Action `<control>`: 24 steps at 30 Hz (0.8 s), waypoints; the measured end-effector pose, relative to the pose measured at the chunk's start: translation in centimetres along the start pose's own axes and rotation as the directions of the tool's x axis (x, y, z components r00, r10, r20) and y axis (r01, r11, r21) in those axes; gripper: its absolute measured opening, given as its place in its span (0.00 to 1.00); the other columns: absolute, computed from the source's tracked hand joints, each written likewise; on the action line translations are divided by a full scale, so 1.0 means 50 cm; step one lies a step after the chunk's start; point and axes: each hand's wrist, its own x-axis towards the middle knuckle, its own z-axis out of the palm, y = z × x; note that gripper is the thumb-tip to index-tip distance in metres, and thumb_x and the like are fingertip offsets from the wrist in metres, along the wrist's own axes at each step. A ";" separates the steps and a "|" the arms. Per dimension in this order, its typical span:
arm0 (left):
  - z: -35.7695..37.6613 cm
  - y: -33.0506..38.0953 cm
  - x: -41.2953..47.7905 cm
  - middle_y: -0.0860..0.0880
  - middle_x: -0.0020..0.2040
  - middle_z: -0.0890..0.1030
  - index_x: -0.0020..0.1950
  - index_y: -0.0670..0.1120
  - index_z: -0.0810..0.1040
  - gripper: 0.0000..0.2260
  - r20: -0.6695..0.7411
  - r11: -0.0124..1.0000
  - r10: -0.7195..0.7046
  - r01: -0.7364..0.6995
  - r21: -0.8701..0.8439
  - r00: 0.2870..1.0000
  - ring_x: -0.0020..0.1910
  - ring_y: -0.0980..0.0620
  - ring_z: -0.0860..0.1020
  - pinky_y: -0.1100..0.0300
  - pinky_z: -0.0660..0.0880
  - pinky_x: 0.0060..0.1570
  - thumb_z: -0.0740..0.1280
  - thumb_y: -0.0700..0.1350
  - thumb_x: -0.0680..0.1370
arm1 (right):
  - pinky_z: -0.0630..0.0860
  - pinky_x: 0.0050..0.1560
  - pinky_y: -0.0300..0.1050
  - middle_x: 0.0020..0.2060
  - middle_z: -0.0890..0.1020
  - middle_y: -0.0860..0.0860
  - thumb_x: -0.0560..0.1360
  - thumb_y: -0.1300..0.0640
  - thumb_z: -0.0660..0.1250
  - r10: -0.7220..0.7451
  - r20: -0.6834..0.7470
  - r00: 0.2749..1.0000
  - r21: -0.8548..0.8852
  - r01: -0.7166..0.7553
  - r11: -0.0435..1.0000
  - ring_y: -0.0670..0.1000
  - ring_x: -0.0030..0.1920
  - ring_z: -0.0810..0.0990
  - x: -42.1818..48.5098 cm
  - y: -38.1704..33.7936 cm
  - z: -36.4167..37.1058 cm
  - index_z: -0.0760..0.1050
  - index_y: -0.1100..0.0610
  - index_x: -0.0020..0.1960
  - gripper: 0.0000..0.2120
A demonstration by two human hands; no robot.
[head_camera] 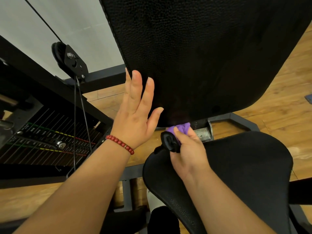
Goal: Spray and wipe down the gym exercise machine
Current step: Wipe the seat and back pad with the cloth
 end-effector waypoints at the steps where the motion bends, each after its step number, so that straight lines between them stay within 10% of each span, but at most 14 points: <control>1: -0.001 0.002 0.000 0.59 0.73 0.25 0.76 0.56 0.30 0.39 -0.001 1.000 -0.013 0.013 -0.003 1.000 0.77 0.51 0.35 0.55 0.51 0.77 0.60 0.48 0.82 | 0.80 0.48 0.43 0.46 0.86 0.52 0.78 0.66 0.63 0.000 0.016 1.000 -0.051 0.001 0.999 0.49 0.47 0.85 -0.002 -0.006 -0.004 0.79 0.54 0.56 0.12; 7: -0.006 0.033 -0.002 0.60 0.72 0.24 0.74 0.56 0.26 0.43 -0.006 0.988 -0.104 0.103 -0.112 0.995 0.77 0.56 0.36 0.45 0.67 0.70 0.62 0.45 0.81 | 0.80 0.46 0.45 0.48 0.83 0.53 0.77 0.67 0.65 -0.056 -0.128 0.990 0.039 0.062 0.997 0.51 0.47 0.84 0.009 -0.062 -0.017 0.79 0.50 0.51 0.13; 13: -0.021 0.050 0.007 0.33 0.73 0.36 0.70 0.25 0.39 0.41 -0.050 0.961 -0.227 0.215 -0.175 0.973 0.75 0.63 0.34 0.78 0.48 0.68 0.69 0.37 0.76 | 0.81 0.48 0.46 0.54 0.84 0.56 0.78 0.66 0.63 0.066 0.088 0.994 -0.106 -0.057 0.993 0.53 0.52 0.84 -0.013 0.019 -0.008 0.78 0.57 0.63 0.15; 15: -0.026 0.057 0.006 0.26 0.74 0.44 0.73 0.29 0.37 0.42 0.002 0.937 -0.286 0.280 -0.209 0.958 0.74 0.67 0.37 0.80 0.48 0.66 0.69 0.38 0.77 | 0.81 0.45 0.45 0.50 0.85 0.56 0.78 0.67 0.64 0.019 -0.003 1.000 -0.063 -0.019 0.998 0.53 0.48 0.85 -0.007 -0.004 -0.009 0.80 0.56 0.58 0.13; 20: -0.027 0.062 0.006 0.42 0.79 0.54 0.76 0.51 0.36 0.40 0.125 0.799 -0.447 0.458 -0.390 0.886 0.77 0.54 0.56 0.56 0.61 0.74 0.65 0.50 0.78 | 0.81 0.50 0.47 0.52 0.84 0.55 0.77 0.67 0.65 0.022 -0.077 0.997 0.093 -0.015 0.996 0.54 0.51 0.84 0.006 0.005 0.011 0.77 0.54 0.63 0.17; 24: -0.028 0.061 0.001 0.48 0.76 0.63 0.79 0.49 0.41 0.41 0.146 0.748 -0.506 0.517 -0.417 0.850 0.74 0.53 0.64 0.46 0.69 0.69 0.68 0.47 0.78 | 0.80 0.50 0.48 0.52 0.85 0.57 0.78 0.67 0.63 0.072 -0.001 0.997 -0.048 -0.072 0.996 0.55 0.53 0.84 0.003 0.033 0.017 0.79 0.58 0.61 0.14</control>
